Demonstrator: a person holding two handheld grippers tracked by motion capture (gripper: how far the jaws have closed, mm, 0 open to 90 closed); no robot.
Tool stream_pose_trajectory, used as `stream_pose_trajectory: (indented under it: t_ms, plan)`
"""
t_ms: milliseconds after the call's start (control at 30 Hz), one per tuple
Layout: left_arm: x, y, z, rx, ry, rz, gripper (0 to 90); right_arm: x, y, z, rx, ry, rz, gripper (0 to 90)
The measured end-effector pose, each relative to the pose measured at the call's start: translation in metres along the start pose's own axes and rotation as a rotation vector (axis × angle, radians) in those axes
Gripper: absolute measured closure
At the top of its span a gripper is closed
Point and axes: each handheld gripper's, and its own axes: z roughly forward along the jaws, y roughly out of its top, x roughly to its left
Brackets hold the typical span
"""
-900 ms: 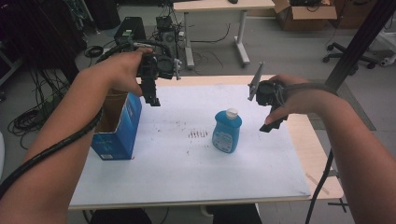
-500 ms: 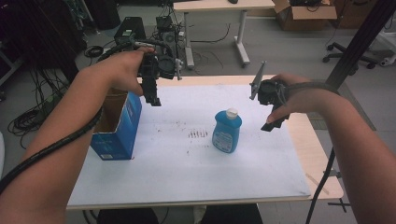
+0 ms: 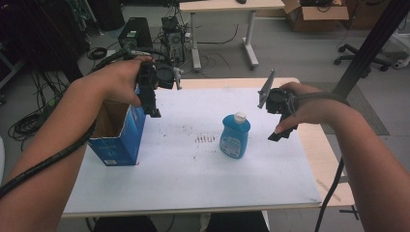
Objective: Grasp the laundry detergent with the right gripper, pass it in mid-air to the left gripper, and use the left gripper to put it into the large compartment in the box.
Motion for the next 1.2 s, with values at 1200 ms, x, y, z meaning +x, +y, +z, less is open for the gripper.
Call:
stream_pose_trajectory:
  t_ms: [1200]
  plan:
    - [-0.055, 0.004, 0.016, -0.006, -0.035, 0.053, 0.2, 0.019, -0.031, 0.060, -0.235, -0.026, 0.117, 3.7]
